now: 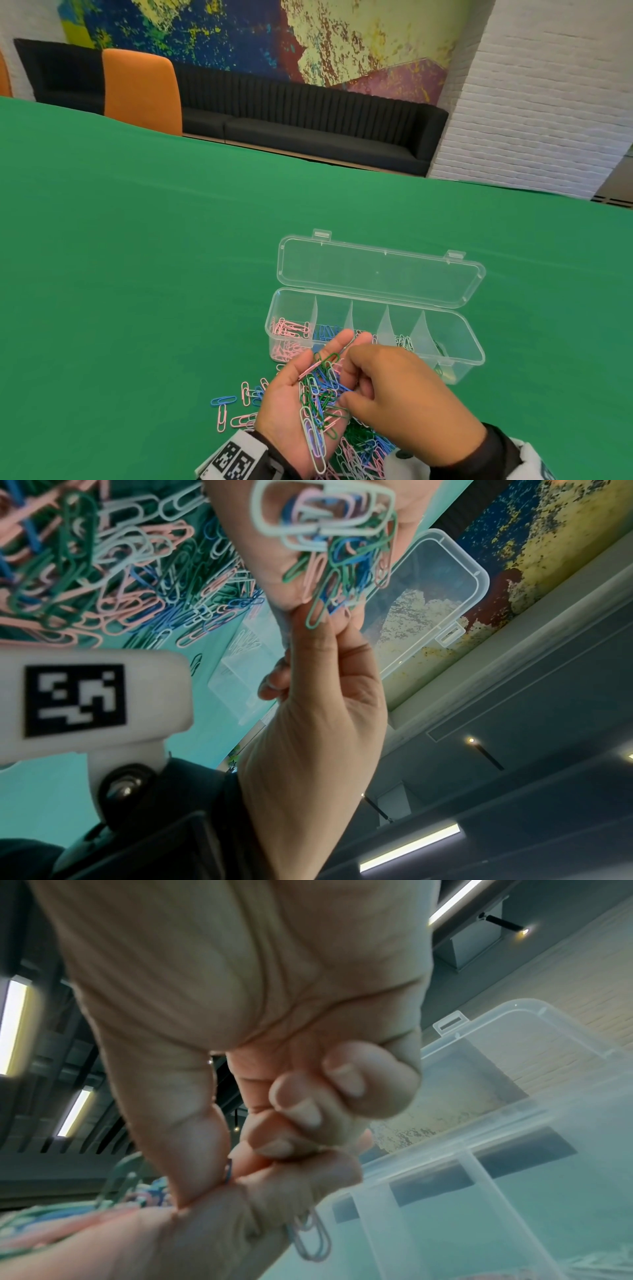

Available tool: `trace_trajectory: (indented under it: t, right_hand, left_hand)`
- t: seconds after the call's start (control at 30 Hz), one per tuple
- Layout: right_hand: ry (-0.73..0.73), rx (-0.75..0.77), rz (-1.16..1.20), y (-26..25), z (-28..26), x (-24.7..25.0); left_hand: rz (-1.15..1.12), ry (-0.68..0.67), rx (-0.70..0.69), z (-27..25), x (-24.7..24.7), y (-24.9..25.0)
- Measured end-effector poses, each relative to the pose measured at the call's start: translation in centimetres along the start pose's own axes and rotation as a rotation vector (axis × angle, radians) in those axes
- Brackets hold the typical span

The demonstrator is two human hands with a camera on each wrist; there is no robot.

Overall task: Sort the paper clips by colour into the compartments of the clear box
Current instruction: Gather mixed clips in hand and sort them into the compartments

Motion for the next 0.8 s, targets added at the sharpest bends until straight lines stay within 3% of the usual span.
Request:
trace_trajectory:
  t: [0.13,0.27,0.43,0.6,0.8]
  right_hand:
    - [-0.003,0.022,-0.017,0.0,0.0,0.0]
    - [-0.009,0.017,0.006,0.2,0.0,0.2]
    - [0.015,-0.041,0.031,1.3,-0.4,1.5]
    - [0.012,-0.028,0.008,1.4,-1.0,2.6]
    - [-0.007,-0.013,0.192,1.1,-0.8,2.3]
  left_hand:
    - [0.078,0.032,0.029,0.1,0.4,-0.1]
    - [0.032,-0.064,0.063,-0.1,-0.1,-0.3]
    - [0.066,0.054,0.032,0.2,0.5,-0.2]
    - [0.035,0.060,0.031,0.0,0.0,-0.3]
    - [0.002,0.060,0.052,-0.1,0.2,-0.6]
Point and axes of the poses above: each hand's wrist, its own z-axis towards the middle knuckle, its own x-axis out of the back of the hand, y = z × x, the point moved 6 cm from there along z, towards the middle knuckle, and after that the axes turned 4 degrees about z, right-handed, at the moved point
